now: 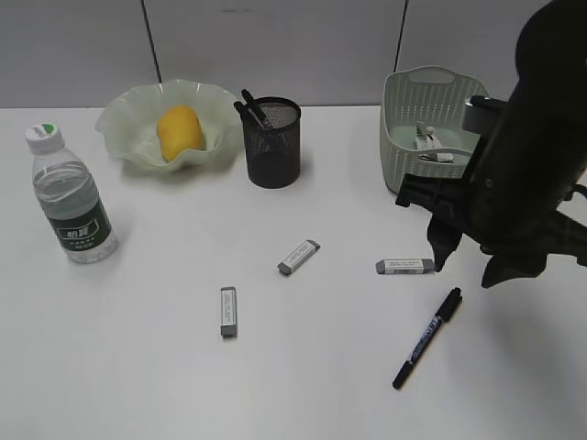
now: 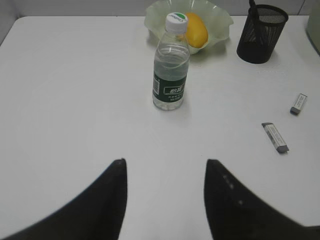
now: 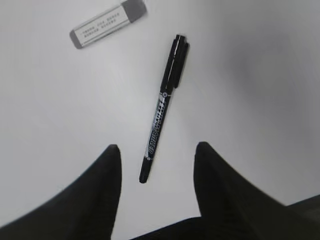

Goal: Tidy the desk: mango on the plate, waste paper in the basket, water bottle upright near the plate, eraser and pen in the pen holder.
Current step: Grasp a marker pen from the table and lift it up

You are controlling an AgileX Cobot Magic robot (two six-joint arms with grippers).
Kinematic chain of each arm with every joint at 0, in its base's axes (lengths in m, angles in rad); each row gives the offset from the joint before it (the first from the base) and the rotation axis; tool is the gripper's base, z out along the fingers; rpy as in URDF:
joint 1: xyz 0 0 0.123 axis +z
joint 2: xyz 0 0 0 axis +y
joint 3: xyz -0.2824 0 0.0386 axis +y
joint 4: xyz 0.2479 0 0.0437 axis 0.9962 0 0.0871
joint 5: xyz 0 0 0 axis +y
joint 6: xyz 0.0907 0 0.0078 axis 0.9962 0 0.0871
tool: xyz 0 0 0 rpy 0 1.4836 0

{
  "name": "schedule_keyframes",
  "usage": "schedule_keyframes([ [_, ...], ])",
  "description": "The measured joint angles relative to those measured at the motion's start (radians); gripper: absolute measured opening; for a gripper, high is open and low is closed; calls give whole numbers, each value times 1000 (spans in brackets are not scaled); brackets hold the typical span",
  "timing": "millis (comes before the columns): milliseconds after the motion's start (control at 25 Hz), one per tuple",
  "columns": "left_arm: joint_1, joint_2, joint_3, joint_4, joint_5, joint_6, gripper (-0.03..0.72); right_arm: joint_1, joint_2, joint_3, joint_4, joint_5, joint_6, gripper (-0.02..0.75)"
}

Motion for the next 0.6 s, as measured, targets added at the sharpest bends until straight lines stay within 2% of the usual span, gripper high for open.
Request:
schedule_keyframes([
  [400,-3,0,0,-2,-1,0,383,-3,122,0,-36,-1,94,382],
  [600,-3,0,0,-2,-2,0,383,-12,162,0,-36,-62,97,407],
])
